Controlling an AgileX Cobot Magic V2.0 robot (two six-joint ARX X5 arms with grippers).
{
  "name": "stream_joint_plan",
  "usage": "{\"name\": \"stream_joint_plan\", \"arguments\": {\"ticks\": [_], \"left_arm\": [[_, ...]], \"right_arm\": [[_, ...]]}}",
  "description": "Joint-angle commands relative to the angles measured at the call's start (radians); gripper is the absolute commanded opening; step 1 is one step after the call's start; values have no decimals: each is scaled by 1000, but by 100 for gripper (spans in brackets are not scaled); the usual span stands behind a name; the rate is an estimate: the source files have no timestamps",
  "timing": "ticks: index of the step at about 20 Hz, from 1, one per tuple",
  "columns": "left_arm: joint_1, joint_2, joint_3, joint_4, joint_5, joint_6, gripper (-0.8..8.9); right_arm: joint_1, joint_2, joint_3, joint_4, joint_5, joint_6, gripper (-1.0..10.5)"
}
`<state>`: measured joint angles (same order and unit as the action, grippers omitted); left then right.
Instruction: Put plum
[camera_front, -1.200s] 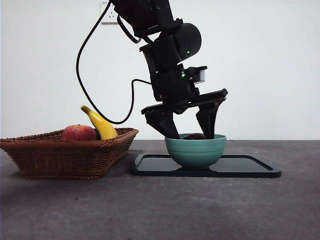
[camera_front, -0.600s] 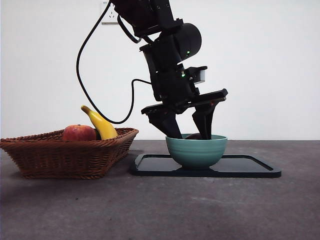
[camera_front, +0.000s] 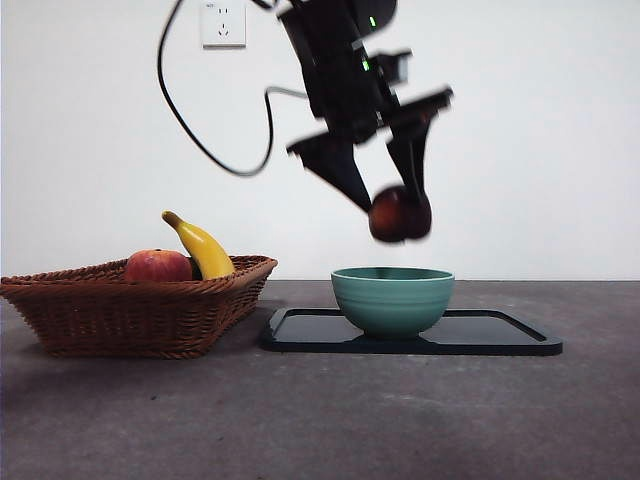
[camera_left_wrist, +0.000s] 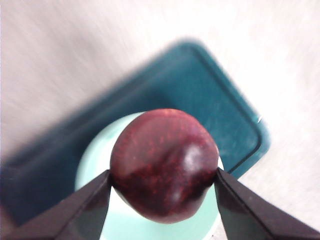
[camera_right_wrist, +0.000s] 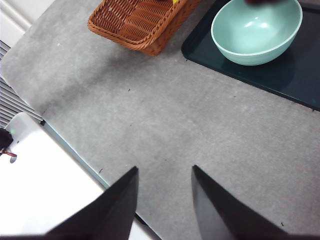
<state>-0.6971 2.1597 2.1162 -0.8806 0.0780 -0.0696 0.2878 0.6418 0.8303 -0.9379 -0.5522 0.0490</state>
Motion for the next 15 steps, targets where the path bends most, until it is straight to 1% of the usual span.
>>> {"name": "stream_joint_plan", "arguments": {"ticks": [1,7,11,15], "left_arm": [[15,-75,43,3,-1,9,276],[90,-285,43,-71,-1,13,275],[151,-410,43,-195,-1,18,275],[206,-489,42,-309,-1,38,274]], "right_arm": [[5,3,7,9,2,-10,171],[5,3,7,10,2,-12,171],[5,3,7,10,2,-12,171],[5,3,7,10,2,-16,171]]}}
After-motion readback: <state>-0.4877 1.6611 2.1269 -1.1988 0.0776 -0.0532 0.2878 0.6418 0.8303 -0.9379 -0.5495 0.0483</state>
